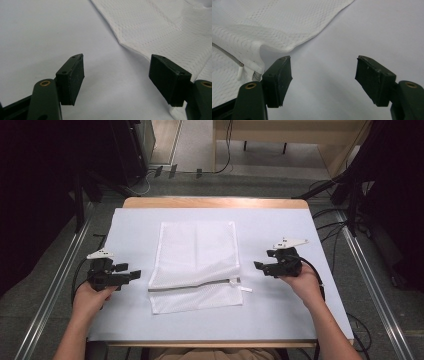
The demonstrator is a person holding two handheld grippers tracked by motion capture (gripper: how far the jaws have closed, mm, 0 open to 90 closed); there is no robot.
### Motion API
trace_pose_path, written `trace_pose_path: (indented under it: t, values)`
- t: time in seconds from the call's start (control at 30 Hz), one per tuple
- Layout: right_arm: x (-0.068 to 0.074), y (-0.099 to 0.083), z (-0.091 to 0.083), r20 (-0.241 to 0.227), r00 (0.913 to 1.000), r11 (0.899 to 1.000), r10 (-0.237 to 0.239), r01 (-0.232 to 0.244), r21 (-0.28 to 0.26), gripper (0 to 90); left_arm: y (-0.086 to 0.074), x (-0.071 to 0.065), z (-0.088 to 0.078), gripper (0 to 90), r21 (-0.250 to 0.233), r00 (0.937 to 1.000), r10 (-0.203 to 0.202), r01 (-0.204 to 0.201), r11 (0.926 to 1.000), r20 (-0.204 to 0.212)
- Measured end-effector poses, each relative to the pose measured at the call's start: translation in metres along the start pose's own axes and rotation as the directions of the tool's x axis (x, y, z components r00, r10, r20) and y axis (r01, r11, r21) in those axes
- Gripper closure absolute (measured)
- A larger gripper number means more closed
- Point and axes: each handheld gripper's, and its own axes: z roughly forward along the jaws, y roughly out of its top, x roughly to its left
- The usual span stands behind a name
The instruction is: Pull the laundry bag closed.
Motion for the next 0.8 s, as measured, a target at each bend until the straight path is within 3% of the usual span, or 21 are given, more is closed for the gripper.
trace_pose_path:
  t: [0.13,0.23,0.67,0.8]
  values:
    - [0.0001,-0.0005,0.0003,0.001,1.0,1.0,0.004,-0.004,0.005,29.4,0.0001,-0.0001,0.0006,28.9,0.003,1.0,0.004,-0.004,1.0,-0.001]
    - [-0.0005,-0.0012,0.0003,-0.043,0.999,1.0,-0.009,0.01,0.014,23.7,0.0,-0.0001,0.0013,28.9,0.008,1.0,0.006,-0.006,0.9999,-0.001]
    - [0.0,-0.0028,0.0023,-0.035,0.9993,0.999,-0.013,0.015,0.036,23.9,-0.0008,-0.0004,0.0037,26.2,0.007,0.9998,-0.009,0.009,0.9999,-0.016]
    - [-0.0009,-0.005,0.005,0.01,0.9989,0.998,-0.046,0.045,0.046,23.8,-0.0013,0.0009,0.0052,24.0,-0.006,0.9993,-0.005,0.005,1.0,-0.038]
